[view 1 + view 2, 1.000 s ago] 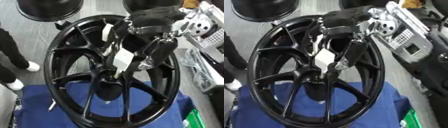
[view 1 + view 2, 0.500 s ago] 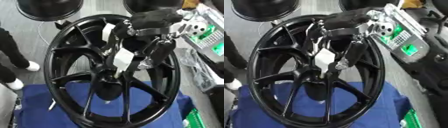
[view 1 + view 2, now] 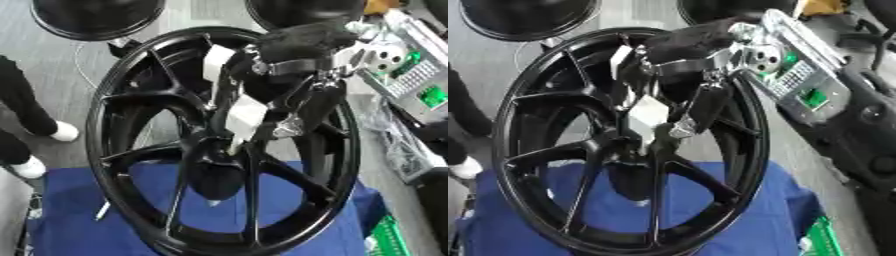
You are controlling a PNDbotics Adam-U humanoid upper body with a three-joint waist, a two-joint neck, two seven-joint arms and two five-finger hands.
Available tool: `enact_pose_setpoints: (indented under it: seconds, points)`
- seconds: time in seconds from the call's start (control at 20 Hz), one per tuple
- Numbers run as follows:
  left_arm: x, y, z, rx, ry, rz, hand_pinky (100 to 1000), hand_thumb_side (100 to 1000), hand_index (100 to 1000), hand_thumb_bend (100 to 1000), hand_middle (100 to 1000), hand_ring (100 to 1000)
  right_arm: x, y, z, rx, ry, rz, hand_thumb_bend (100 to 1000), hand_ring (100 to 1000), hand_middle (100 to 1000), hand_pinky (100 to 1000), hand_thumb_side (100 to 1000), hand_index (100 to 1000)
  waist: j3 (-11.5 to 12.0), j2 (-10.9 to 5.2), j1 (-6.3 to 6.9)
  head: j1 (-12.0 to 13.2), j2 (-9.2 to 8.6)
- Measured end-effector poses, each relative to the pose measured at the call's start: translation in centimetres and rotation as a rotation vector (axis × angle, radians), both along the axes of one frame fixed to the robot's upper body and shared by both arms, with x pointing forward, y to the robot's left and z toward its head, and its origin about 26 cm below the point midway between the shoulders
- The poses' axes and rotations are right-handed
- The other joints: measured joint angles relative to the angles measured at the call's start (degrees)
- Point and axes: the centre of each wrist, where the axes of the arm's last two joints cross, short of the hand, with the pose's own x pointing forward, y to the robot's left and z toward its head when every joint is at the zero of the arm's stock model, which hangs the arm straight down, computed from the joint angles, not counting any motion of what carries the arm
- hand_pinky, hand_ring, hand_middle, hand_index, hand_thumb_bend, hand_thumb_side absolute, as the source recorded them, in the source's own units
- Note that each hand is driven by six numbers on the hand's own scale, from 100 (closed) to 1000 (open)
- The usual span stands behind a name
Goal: Pull the pin out of the wheel hub.
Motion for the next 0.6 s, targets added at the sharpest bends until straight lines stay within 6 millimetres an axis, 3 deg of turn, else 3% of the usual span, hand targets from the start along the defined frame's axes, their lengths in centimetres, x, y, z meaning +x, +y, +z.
enact_pose_setpoints:
  seconds: [0.6]
  points:
    - [-0.07, 0.05, -0.17, 0.000, 0.006, 0.002, 806, 669, 781, 171, 756, 749, 0.60, -0.10, -0.63, -0.029, 0.031, -0.016, 251, 731, 703, 825, 100, 782, 0.26, 0.14, 0.00, -0.51, 0.00]
